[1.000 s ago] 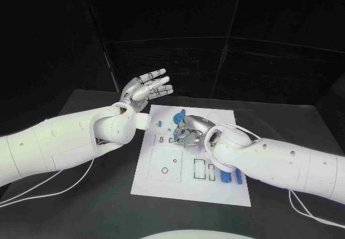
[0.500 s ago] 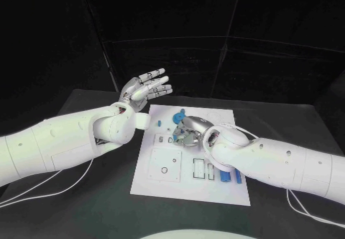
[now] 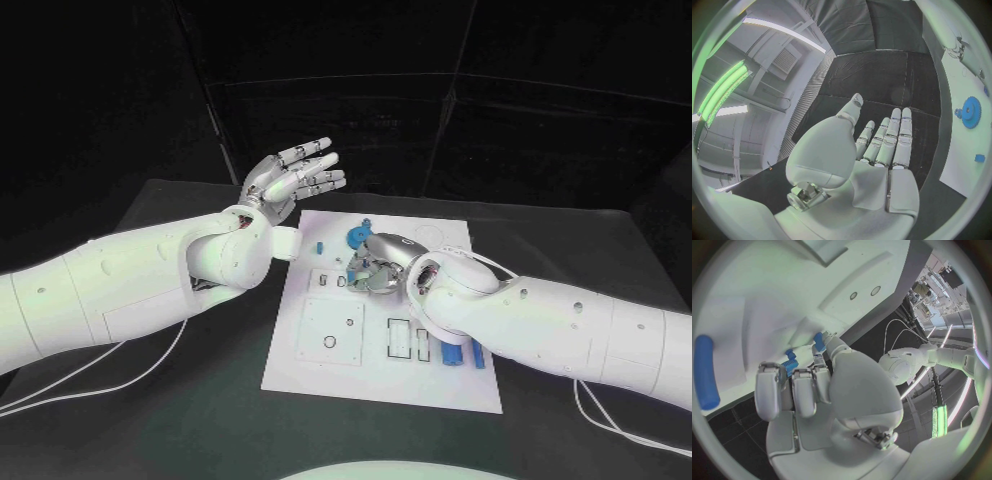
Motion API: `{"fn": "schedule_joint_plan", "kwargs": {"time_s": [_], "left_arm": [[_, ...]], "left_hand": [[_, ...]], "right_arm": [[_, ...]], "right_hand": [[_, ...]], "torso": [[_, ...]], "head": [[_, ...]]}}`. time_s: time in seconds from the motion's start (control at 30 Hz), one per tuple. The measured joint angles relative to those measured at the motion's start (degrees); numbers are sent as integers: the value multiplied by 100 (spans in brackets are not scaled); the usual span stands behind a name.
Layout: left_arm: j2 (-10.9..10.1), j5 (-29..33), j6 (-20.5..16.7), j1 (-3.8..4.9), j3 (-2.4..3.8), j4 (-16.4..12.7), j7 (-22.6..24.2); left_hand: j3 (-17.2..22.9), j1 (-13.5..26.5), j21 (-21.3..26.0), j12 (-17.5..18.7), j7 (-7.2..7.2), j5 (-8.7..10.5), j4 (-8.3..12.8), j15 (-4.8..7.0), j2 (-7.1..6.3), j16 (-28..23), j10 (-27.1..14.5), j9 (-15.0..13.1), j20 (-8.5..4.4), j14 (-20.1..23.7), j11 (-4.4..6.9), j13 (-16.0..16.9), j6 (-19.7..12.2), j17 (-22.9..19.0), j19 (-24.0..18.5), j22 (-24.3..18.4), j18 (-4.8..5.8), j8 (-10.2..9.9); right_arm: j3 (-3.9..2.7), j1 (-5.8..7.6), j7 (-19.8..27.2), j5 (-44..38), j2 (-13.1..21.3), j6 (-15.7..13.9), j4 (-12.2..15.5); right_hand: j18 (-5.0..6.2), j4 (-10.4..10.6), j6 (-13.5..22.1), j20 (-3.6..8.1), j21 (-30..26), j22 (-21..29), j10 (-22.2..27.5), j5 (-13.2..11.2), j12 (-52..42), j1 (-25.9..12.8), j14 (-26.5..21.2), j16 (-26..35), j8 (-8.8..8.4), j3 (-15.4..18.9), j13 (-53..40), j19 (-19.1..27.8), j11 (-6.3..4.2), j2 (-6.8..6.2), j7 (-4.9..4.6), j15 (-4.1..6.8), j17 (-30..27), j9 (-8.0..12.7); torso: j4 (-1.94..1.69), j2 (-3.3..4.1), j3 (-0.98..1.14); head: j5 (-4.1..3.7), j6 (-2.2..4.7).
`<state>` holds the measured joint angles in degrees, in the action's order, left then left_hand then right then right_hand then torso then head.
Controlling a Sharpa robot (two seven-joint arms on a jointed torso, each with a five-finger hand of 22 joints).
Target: Assemble the parts on the task board
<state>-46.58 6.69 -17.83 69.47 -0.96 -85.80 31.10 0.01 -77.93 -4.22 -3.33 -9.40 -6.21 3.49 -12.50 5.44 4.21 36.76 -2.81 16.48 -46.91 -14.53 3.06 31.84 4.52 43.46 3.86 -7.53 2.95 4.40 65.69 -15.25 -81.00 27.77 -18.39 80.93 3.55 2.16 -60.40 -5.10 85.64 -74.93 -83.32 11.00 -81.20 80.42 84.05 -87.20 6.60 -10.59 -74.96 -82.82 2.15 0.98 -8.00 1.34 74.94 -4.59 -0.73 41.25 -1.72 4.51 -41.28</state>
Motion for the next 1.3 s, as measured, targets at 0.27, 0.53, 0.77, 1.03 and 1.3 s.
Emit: {"fn": "schedule_joint_plan", "kwargs": {"time_s": [0.27, 0.53, 0.77, 1.03, 1.3], "left_arm": [[-1, 0, 1, 0, 0, 1, 0], [-2, 0, 1, 0, 0, 3, 0], [-2, 0, 0, 0, 0, 6, 0], [-2, 0, 0, 0, 0, 10, -1], [-2, 0, 1, 0, 0, 14, -3]], "left_hand": [[0, 0, 0, 0, 0, 0, 0, 0, 0, 0, 0, 0, 0, 0, 0, 0, 0, 0, 0, 0, 0, 0], [0, 0, 0, 0, 0, 0, 0, 0, 0, 0, 0, 0, 0, 0, 0, 0, 0, 0, 0, -1, 0, 0], [0, 0, 0, 0, 0, 0, 0, 0, 0, 0, 0, 0, 0, 0, 0, 0, 0, 0, 0, -1, 0, 0], [0, 0, 0, 0, 0, 0, 0, 0, 0, 0, 0, 0, 0, 0, 0, 0, 0, -1, 0, -1, 0, 0], [-16, 0, 0, 0, 0, 0, 16, 0, 0, 0, 0, 0, 0, -42, 0, 0, 0, 2, 0, -2, 0, 0]], "right_arm": [[-10, 4, -28, -6, 5, 76, 12], [-13, 8, -77, -29, 17, 155, 56], [-2, -3, -145, -63, 22, 186, 80], [-2, -6, -202, -96, 23, 179, 97], [4, -12, -234, -110, 18, 145, 110]], "right_hand": [[-1, 0, -1, 0, 0, 1, 3, -1, 68, -17, 0, 0, -1, 1, -9, 0, 3, -18, -1, 0, -1, 0], [0, 19, -13, 0, 0, 1, 43, -1, 89, -89, 0, 0, -56, -17, -4, 0, 42, -90, 10, 0, -1, 27], [-1, 35, 123, -22, 0, 1, 93, -119, 163, -230, -2, 4, -159, -33, -3, 22, 93, -149, -37, -2, -1, 46], [0, 77, 342, -62, 0, 1, 168, -180, 233, -322, -1, 21, -262, 9, -3, 62, 168, -239, -110, -84, -2, 71], [0, 162, 542, -104, -24, 2, 227, -353, 317, -408, -1, 46, -263, 95, -3, 103, 226, -326, -159, -125, -2, 76]], "torso": [[2, -1, 1], [3, -1, 1], [3, -1, 1], [3, 1, 1], [3, 1, 1]], "head": [[6, -9], [2, -15], [-1, -12], [-6, -13], [-7, -15]]}}
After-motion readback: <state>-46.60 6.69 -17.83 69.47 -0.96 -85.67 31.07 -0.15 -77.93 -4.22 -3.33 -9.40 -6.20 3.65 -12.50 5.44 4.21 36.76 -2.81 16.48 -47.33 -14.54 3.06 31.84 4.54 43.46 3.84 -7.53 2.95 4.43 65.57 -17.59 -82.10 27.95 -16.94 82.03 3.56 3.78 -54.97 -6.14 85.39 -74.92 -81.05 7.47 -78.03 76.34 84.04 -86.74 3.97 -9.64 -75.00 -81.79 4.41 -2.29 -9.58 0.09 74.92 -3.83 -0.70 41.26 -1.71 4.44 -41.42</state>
